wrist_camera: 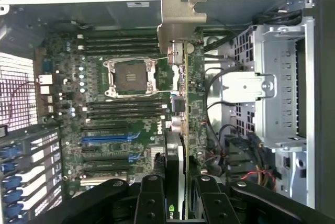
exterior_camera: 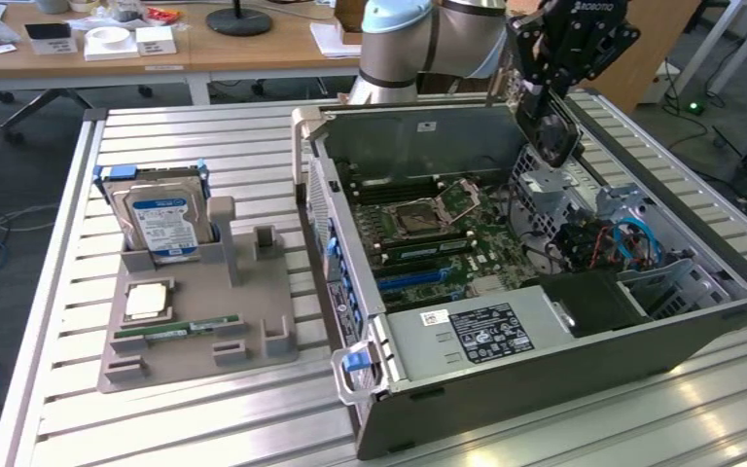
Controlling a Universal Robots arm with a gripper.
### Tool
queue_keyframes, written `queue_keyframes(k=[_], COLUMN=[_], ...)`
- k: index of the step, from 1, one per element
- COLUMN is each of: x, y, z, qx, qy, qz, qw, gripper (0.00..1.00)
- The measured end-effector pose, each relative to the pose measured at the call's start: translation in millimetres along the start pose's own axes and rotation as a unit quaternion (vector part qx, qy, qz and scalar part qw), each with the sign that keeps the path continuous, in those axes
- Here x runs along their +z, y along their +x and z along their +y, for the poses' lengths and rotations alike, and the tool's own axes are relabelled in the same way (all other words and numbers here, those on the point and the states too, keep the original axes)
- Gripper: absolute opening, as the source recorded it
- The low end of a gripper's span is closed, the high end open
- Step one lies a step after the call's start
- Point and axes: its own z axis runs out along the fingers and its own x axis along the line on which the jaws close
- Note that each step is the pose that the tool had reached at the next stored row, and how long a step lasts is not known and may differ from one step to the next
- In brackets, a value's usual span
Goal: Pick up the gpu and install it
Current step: 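Pick up the gpu and move the gpu toward the slot, then insert the gpu into the slot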
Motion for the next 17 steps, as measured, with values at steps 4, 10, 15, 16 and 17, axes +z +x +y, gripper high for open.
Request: queue_keyframes(k=[4, 10, 15, 16, 17], x=[0.4, 0.8, 0.8, 0.8, 0.8], y=[-11.7, -24.5, -25.3, -25.3, -25.3], z=[0.9, 1.9, 1.9, 1.9, 1.9], qx=[-0.001, -0.003, -0.003, -0.003, -0.003], qy=[0.0000, -0.0001, -0.0001, -0.0001, -0.0001], qz=[0.0001, 0.0001, 0.0001, 0.0001, 0.0001], qw=[1.0000, 1.0000, 1.0000, 1.0000, 1.0000], gripper=[0.27, 0.27, 0.27, 0.27, 0.27])
